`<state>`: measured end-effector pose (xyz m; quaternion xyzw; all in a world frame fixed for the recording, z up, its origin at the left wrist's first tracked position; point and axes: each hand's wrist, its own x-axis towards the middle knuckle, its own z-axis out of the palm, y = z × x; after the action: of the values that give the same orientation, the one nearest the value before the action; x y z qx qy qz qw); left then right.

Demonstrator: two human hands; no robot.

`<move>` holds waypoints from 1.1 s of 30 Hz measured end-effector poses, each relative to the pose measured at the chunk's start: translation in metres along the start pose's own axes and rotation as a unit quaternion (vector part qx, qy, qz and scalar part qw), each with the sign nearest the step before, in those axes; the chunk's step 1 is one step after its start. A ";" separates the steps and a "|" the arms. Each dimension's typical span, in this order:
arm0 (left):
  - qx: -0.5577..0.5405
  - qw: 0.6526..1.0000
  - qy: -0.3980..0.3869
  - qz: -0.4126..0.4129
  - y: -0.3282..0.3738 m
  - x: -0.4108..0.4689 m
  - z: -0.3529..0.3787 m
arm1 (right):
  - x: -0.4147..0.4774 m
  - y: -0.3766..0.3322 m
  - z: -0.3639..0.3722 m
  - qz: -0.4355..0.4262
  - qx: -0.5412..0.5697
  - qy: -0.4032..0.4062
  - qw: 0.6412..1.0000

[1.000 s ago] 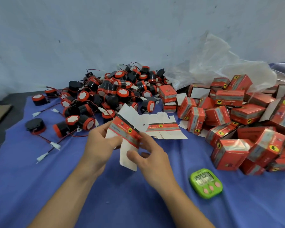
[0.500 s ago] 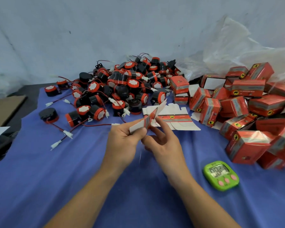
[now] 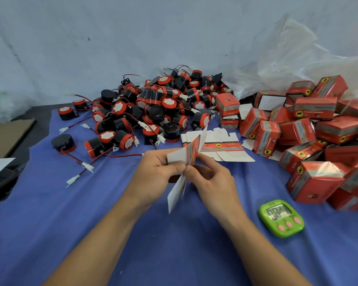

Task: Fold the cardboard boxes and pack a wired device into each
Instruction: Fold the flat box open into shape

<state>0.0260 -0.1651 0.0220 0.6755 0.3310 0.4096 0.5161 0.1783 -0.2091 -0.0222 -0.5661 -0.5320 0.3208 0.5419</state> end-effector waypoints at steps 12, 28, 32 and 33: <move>0.092 0.993 -0.059 -0.044 0.011 -0.003 0.008 | -0.003 -0.005 0.005 0.015 -0.025 0.050 0.998; 0.122 0.975 0.177 -0.053 -0.018 -0.003 0.028 | 0.007 0.009 -0.003 0.056 -0.189 0.183 0.963; 0.092 0.988 0.011 -0.126 -0.027 0.001 0.007 | 0.007 0.009 -0.004 0.063 -0.173 0.183 0.966; 0.050 0.989 -0.050 -0.127 -0.029 -0.001 -0.001 | 0.006 0.006 -0.005 0.057 -0.161 0.187 0.967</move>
<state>0.0240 -0.1588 -0.0062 0.6725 0.4079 0.2893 0.5457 0.1858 -0.2036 -0.0255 -0.7252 -0.4327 0.1503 0.5140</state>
